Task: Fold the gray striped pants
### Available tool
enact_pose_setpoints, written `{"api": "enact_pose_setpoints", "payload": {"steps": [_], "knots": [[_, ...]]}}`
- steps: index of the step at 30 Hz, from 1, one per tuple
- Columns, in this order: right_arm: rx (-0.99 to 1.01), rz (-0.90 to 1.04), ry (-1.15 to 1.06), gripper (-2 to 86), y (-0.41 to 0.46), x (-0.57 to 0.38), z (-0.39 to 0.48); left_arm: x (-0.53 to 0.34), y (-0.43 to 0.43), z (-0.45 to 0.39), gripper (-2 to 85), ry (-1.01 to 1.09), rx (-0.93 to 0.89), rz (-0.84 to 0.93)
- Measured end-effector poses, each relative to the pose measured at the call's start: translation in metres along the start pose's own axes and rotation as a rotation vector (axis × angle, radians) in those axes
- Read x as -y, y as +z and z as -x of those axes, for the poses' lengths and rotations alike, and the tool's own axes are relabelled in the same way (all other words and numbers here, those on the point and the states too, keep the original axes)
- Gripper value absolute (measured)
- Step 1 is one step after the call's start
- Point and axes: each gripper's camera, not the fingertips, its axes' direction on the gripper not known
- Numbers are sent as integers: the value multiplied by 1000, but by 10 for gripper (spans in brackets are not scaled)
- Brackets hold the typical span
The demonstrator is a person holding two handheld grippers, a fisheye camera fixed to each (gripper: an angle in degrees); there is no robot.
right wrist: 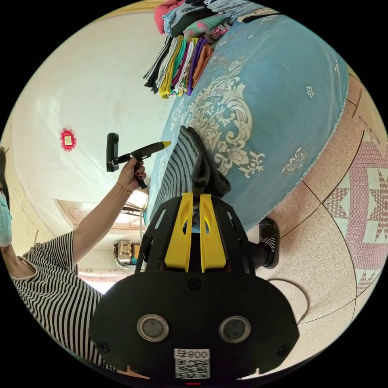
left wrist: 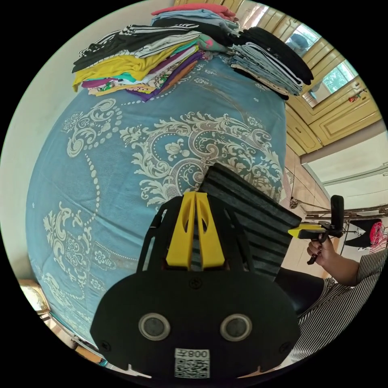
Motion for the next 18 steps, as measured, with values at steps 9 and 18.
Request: {"api": "enact_pose_setpoints", "payload": {"steps": [9,18], "knots": [[-17,48,14,26,17,4,-11,6,30,-4,4,18,-52,47],[-30,21,-53,26,21,2,7,7,39,-14,1,33,-35,28]]}}
